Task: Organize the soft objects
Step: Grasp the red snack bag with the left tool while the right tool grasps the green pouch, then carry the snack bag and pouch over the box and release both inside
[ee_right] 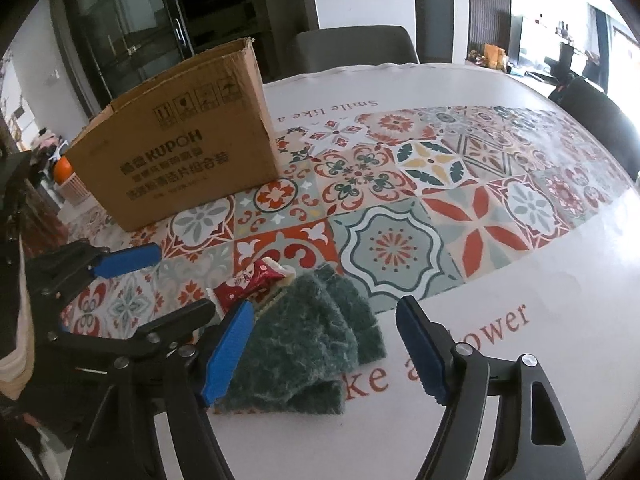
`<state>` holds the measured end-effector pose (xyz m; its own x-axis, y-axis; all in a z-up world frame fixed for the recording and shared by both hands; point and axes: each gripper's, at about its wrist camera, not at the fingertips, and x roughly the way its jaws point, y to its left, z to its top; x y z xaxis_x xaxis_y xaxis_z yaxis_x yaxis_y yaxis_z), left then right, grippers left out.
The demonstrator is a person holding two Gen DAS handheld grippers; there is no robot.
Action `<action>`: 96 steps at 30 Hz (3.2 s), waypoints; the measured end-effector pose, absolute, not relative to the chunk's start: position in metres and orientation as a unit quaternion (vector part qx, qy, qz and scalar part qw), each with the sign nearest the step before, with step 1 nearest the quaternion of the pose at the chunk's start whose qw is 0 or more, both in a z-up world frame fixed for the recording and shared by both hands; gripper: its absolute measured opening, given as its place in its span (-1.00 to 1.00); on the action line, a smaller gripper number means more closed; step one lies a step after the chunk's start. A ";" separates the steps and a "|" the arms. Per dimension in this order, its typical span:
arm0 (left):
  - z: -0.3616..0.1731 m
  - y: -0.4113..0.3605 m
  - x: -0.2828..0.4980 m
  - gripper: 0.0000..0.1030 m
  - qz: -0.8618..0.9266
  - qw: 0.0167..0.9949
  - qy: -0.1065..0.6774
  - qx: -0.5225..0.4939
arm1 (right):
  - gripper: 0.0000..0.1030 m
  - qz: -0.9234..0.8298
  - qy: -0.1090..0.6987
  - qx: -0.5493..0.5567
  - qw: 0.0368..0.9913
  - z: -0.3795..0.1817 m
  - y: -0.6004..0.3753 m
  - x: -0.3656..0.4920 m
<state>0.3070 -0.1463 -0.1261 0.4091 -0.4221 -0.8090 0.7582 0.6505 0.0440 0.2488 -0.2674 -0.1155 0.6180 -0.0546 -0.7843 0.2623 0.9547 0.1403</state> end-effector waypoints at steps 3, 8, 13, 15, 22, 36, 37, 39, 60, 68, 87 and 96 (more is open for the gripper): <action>-0.131 -0.150 0.312 0.29 -0.370 0.808 0.412 0.203 | 0.25 -0.086 0.427 0.119 0.892 -0.119 -0.269 0.253; -0.140 -0.156 0.320 0.20 -0.373 0.803 0.422 0.196 | 0.05 -0.071 0.439 0.135 0.886 -0.127 -0.273 0.261; -0.150 -0.162 0.327 -0.02 -0.375 0.796 0.440 0.183 | -0.08 -0.058 0.444 0.141 0.883 -0.133 -0.277 0.267; -0.152 -0.164 0.329 -0.05 -0.376 0.794 0.443 0.179 | -0.18 -0.053 0.446 0.139 0.883 -0.136 -0.276 0.269; -0.161 -0.173 0.329 -0.21 -0.378 0.787 0.453 0.179 | -0.31 -0.029 0.456 0.151 0.876 -0.147 -0.279 0.271; -0.158 -0.171 0.323 -0.54 -0.363 0.795 0.465 0.144 | -0.65 -0.007 0.453 0.155 0.878 -0.147 -0.277 0.267; -0.156 -0.170 0.321 -0.55 -0.358 0.797 0.464 0.143 | -0.65 -0.009 0.452 0.154 0.878 -0.146 -0.277 0.266; -0.151 -0.167 0.317 -0.55 -0.350 0.803 0.461 0.140 | -0.66 -0.010 0.451 0.156 0.879 -0.144 -0.278 0.264; -0.075 -0.116 0.269 -0.55 -0.265 0.870 0.411 0.059 | -0.67 0.011 0.381 0.144 0.913 -0.086 -0.266 0.232; -0.047 -0.100 0.258 -0.55 -0.238 0.890 0.387 0.038 | -0.67 0.023 0.346 0.133 0.929 -0.057 -0.257 0.225; 0.014 -0.068 0.259 -0.55 -0.195 0.921 0.338 0.014 | -0.67 0.062 0.277 0.114 0.952 0.006 -0.235 0.232; 0.039 -0.063 0.271 -0.55 -0.186 0.931 0.315 0.014 | -0.67 0.073 0.250 0.106 0.960 0.033 -0.226 0.245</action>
